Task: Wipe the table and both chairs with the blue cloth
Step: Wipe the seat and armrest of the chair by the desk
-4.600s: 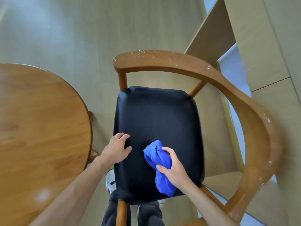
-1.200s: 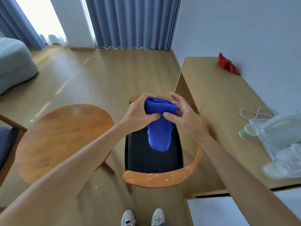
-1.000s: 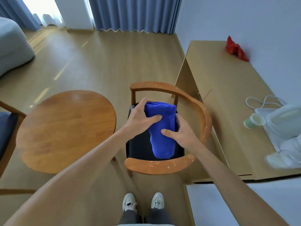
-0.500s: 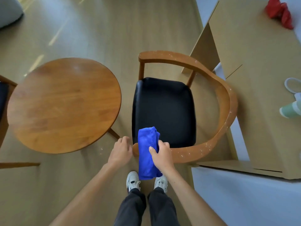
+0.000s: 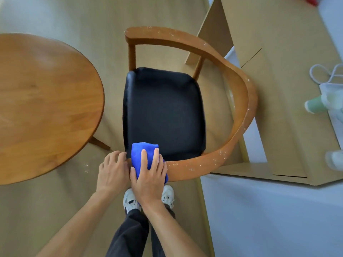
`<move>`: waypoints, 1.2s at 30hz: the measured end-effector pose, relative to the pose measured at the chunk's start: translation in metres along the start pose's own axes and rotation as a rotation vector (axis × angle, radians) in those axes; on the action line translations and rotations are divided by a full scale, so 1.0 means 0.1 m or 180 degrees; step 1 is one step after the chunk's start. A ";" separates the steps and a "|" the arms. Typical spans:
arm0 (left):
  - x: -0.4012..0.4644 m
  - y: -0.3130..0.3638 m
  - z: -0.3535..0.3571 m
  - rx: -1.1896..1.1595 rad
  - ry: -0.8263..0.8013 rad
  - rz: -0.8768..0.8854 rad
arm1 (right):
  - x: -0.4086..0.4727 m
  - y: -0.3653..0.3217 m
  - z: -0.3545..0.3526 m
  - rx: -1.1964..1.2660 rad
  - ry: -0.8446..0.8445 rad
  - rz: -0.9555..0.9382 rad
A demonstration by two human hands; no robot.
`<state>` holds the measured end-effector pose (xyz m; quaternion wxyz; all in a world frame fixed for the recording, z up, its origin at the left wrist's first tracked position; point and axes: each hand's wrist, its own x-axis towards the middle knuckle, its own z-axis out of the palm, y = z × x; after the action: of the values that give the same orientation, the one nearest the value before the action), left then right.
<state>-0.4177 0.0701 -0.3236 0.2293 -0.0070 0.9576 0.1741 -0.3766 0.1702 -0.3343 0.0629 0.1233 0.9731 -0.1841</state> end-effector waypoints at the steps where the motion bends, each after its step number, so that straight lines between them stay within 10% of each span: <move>1: 0.01 0.02 0.02 0.0011 0.0098 0.0032 | 0.00 0.09 0.03 -0.0039 0.0067 -0.0175; 7: 0.21 0.32 0.13 0.0405 0.0284 0.0467 | 0.03 1.33 -0.28 -0.0222 0.0432 -0.1239; 12: 0.35 0.58 0.37 0.0706 0.0136 0.0575 | 0.64 2.56 -0.94 -0.0395 0.0590 -0.0444; 16: 0.36 0.62 0.49 0.0818 0.0362 0.0481 | 0.80 2.33 -0.90 -0.0200 0.0998 0.0378; 22: 0.36 0.65 0.51 0.0829 0.0587 0.0424 | 0.11 1.45 -0.32 -0.0050 0.1042 -0.0331; 27: 0.38 0.66 0.52 0.0835 0.0740 0.0387 | 0.37 2.05 -0.55 -0.0385 0.0637 -0.1563; 36: 0.38 0.66 0.54 0.0929 0.0725 0.0371 | 0.89 2.66 -0.87 -0.0070 0.0758 -0.0092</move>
<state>-0.4339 0.1522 -0.3633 0.1076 0.0621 0.9913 0.0445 -0.3993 0.4620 -0.3596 -0.0544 0.1295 0.9773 -0.1584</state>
